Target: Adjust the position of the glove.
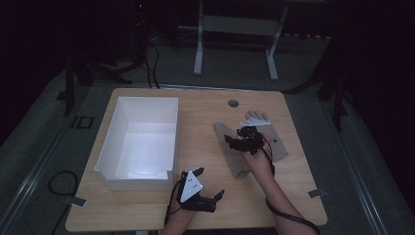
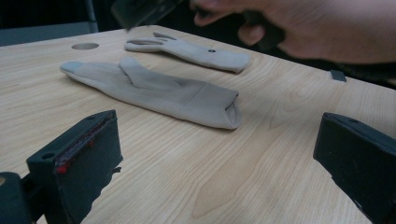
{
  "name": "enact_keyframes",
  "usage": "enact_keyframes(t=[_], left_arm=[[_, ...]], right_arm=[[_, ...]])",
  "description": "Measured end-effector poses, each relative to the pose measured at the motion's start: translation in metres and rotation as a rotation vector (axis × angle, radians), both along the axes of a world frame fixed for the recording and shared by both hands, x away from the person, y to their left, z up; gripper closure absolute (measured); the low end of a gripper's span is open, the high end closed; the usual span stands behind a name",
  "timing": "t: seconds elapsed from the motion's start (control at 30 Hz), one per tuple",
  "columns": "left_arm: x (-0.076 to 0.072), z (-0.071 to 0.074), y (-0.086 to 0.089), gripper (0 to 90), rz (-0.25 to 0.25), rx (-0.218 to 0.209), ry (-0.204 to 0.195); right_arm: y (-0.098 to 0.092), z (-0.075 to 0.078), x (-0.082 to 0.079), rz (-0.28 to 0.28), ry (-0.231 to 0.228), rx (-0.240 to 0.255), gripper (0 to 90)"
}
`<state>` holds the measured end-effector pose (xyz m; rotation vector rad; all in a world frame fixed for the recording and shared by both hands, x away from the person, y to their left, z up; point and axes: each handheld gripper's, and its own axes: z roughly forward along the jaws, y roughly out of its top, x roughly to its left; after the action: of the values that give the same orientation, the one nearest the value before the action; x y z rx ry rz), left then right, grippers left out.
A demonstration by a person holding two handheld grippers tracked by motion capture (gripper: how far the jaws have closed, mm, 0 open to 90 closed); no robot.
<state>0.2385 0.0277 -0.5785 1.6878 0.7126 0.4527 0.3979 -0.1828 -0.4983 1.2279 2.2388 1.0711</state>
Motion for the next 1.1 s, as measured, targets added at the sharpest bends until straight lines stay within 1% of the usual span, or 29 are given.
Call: enact_keyframes(t=[0.13,0.2,0.3,0.33,0.37,0.4,0.43,0.47,0.5,0.53,0.6,0.7,0.8,0.87,0.9,0.97,1.03,1.1], left_arm=[[0.000,0.000,0.000,1.1,-0.001,-0.002,0.001],[0.000,0.000,0.000,1.1,0.000,-0.001,0.002],[0.000,0.000,0.000,1.2,-0.002,-0.003,0.002],[0.000,0.000,0.000,1.2,-0.002,-0.003,0.002],[0.000,0.000,0.000,1.2,-0.003,-0.002,0.001],[0.000,0.000,0.000,1.2,-0.003,-0.001,0.002],[0.000,0.000,0.000,1.2,-0.003,-0.002,0.002],[0.000,0.000,0.000,1.1,-0.003,-0.003,0.002],[0.000,0.000,0.000,1.1,-0.003,-0.003,0.002],[0.000,0.000,0.000,1.2,-0.003,-0.001,0.002],[0.000,0.000,0.000,1.2,-0.003,0.001,0.000],[0.000,0.000,0.000,1.2,-0.003,0.000,0.002],[0.000,0.000,0.000,1.2,-0.002,-0.001,0.003],[0.000,0.000,0.000,1.2,-0.002,0.000,0.002],[0.000,0.000,0.000,1.2,-0.002,0.000,0.002],[0.000,0.000,0.000,1.1,-0.002,0.000,0.002],[0.000,0.000,0.000,1.2,-0.003,0.000,0.002],[0.000,0.000,0.000,1.1,-0.004,-0.001,0.001]], right_arm=[[0.003,-0.016,0.009,-0.030,0.007,-0.033,41.4],[0.005,-0.024,0.013,-0.045,0.025,-0.050,41.5],[0.007,-0.036,0.018,-0.073,0.032,-0.096,42.8],[0.007,-0.036,0.018,-0.073,0.032,-0.096,42.8],[0.007,-0.039,0.018,-0.081,0.029,-0.105,43.4],[0.007,-0.045,0.019,-0.086,0.032,-0.129,43.8],[0.008,-0.049,0.020,-0.092,0.040,-0.136,44.2],[0.008,-0.053,0.021,-0.099,0.041,-0.153,44.2],[0.008,-0.056,0.022,-0.103,0.055,-0.157,44.5],[0.007,-0.060,0.023,-0.099,0.062,-0.156,44.2],[0.007,-0.062,0.021,-0.099,0.041,-0.156,45.7],[0.006,-0.063,0.020,-0.083,0.028,-0.160,47.2],[0.005,-0.064,0.019,-0.076,0.020,-0.151,50.3],[0.006,-0.064,0.018,-0.074,0.013,-0.153,57.5],[0.007,-0.064,0.017,-0.068,0.013,-0.154,63.9],[0.009,-0.064,0.016,-0.063,0.011,-0.154,71.1],[0.009,-0.062,0.016,-0.080,0.027,-0.133,74.7],[0.008,-0.059,0.016,-0.098,0.042,-0.093,76.0]])
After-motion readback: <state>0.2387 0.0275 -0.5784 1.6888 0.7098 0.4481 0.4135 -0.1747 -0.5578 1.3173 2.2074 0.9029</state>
